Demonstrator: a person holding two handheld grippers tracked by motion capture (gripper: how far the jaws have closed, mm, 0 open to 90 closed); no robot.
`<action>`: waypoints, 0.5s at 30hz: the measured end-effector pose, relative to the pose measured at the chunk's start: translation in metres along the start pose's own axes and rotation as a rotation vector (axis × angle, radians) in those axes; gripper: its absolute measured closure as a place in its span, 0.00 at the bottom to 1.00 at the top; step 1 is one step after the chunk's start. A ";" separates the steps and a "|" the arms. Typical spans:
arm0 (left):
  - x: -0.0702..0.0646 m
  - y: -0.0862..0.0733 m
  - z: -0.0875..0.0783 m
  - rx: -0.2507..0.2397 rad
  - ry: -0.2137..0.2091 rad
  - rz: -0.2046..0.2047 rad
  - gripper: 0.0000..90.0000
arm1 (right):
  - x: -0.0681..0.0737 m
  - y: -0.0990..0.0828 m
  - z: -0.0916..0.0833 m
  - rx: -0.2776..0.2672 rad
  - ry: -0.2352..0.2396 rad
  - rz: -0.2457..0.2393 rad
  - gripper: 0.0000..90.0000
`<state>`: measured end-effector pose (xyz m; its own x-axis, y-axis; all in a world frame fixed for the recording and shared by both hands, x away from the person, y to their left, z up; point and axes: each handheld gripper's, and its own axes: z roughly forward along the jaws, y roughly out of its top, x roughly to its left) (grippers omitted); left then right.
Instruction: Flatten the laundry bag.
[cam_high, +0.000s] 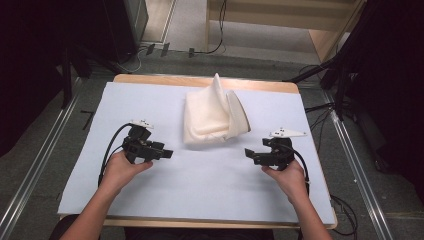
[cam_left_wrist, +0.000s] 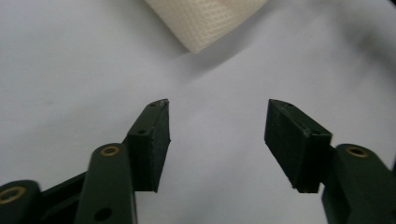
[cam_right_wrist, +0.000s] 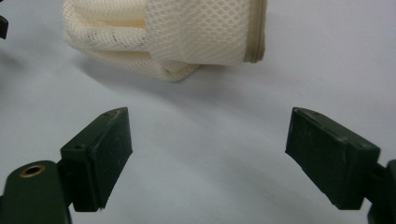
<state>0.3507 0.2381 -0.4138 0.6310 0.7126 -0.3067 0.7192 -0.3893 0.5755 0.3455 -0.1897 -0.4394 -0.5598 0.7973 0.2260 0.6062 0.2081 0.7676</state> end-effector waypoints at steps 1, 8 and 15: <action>0.001 0.000 0.001 -0.001 -0.007 0.002 0.44 | -0.001 -0.001 0.000 0.002 -0.002 0.007 0.18; 0.004 0.005 0.001 -0.041 -0.032 -0.009 0.52 | -0.004 -0.005 -0.002 0.005 0.006 -0.017 0.23; -0.004 0.007 0.002 -0.068 0.026 0.056 0.53 | -0.005 -0.007 -0.004 0.014 0.002 -0.029 0.30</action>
<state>0.3541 0.2314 -0.4104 0.6617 0.7058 -0.2532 0.6607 -0.3892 0.6418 0.3416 -0.1973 -0.4427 -0.5783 0.7896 0.2055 0.5981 0.2389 0.7650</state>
